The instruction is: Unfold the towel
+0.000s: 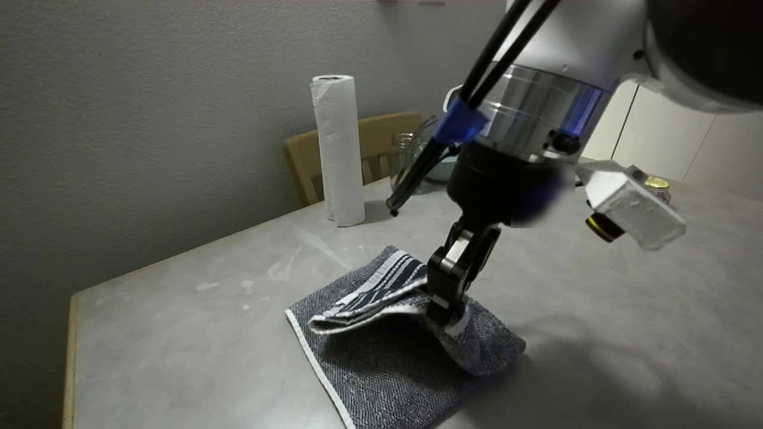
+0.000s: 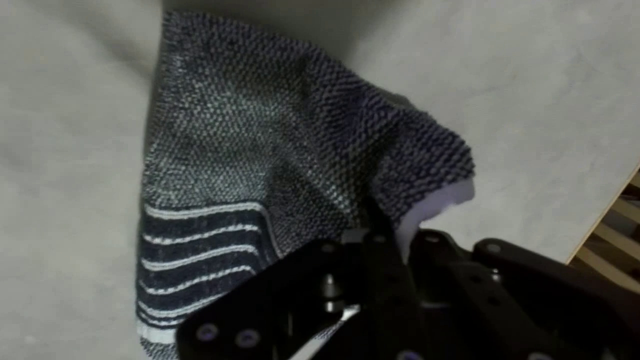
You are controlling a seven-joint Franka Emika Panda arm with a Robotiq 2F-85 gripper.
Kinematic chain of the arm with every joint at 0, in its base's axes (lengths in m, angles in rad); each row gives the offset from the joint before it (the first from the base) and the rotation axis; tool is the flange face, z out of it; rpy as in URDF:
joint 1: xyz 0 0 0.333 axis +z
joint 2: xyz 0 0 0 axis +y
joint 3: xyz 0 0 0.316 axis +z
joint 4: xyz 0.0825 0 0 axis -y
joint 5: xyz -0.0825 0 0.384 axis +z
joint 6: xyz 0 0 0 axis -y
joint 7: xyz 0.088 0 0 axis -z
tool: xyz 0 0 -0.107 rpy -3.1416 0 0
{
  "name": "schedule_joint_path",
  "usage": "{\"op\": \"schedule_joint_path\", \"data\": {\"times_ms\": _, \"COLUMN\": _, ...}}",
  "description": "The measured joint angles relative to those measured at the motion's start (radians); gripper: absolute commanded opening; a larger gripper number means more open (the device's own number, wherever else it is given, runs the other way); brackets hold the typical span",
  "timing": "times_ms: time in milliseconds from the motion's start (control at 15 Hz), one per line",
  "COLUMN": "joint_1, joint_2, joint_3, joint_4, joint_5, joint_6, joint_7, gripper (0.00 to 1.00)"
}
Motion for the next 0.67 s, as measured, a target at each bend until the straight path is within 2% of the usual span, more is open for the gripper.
{"op": "schedule_joint_path", "data": {"times_ms": 400, "joint_1": -0.098, "joint_2": -0.161, "joint_3": -0.067, "joint_4": -0.131, "joint_5": 0.074, "joint_6": 0.028, "joint_7": -0.074, "gripper": 0.01}}
{"op": "schedule_joint_path", "data": {"times_ms": 667, "joint_1": -0.104, "joint_2": -0.237, "joint_3": -0.149, "joint_4": -0.204, "joint_5": 0.08, "joint_6": 0.047, "joint_7": -0.08, "gripper": 0.01}}
